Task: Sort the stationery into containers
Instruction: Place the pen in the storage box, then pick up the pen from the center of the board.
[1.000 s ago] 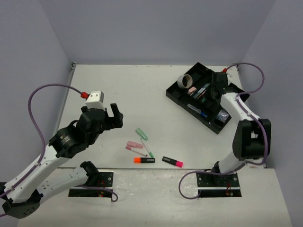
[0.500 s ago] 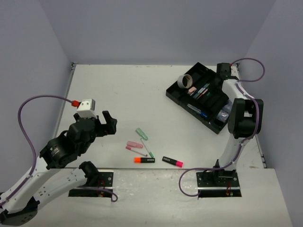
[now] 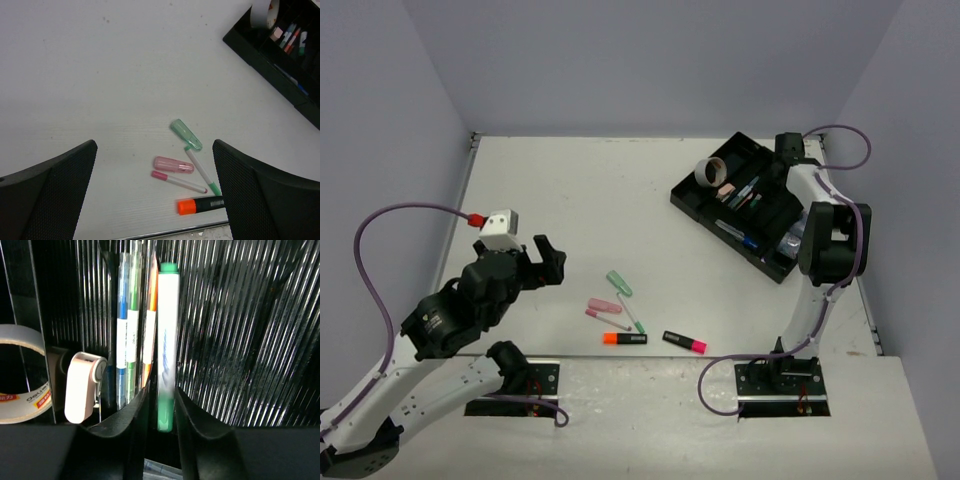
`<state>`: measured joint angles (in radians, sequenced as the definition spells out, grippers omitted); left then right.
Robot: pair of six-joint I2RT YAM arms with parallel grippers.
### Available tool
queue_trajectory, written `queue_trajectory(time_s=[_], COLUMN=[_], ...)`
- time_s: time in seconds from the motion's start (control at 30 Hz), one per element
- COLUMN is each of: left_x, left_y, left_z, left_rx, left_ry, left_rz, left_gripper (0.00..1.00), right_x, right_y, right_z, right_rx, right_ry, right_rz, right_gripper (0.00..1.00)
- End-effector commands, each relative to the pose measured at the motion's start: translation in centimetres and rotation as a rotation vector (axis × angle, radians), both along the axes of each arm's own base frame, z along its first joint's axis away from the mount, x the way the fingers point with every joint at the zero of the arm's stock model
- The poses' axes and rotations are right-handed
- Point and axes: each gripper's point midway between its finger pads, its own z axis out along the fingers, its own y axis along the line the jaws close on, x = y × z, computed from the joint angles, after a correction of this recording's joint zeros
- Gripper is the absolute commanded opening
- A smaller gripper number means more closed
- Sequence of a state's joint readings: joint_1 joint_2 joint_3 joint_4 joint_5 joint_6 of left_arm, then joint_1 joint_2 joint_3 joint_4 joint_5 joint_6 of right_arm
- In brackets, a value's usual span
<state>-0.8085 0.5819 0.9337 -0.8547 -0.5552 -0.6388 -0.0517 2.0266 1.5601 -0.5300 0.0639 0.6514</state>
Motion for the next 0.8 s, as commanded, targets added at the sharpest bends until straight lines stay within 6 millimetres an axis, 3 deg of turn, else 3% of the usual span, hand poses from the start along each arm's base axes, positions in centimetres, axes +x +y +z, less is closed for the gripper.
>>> queue_trajectory(time_s=[0.0,0.2,0.3,0.4,0.5,0.57,0.77], left_x=[0.1,0.2,0.4,0.5,0.9,0.9,0.0], left_y=[0.3,0.4,0.9,0.7,0.0,-0.9,-5.3], left_z=[0.0,-0.3,-1.2,-3.0,-6.1,-7.9,-12.1], left_rx=[0.013,0.022,0.025,0.019,-0.009,-0.069,-0.284], left_ry=[-0.016,-0.004,0.035,0.117,0.229,0.298,0.466], left_rz=[0.009,0.021,0.082,0.155,0.260,0.327,0.316], left_gripper=[1.00,1.00,1.00,1.00,1.00,1.00,1.00], right_x=[0.5,0.4,-0.3,-2.3,-6.3,-9.6,-18.6], right_y=[0.4,0.5,1.7,6.0,11.7,15.2,24.0], right_z=[0.9,2.4,7.7,13.0,16.5,16.6,13.6], right_rx=[0.019,0.008,-0.005,-0.037,-0.071,-0.059,0.116], right_ry=[-0.007,-0.029,-0.141,-0.268,-0.361,-0.373,-0.354], right_rz=[0.007,0.022,0.066,0.220,0.426,0.537,0.868], right_gripper=[0.36,0.38,0.38,0.38,0.38,0.38,0.37])
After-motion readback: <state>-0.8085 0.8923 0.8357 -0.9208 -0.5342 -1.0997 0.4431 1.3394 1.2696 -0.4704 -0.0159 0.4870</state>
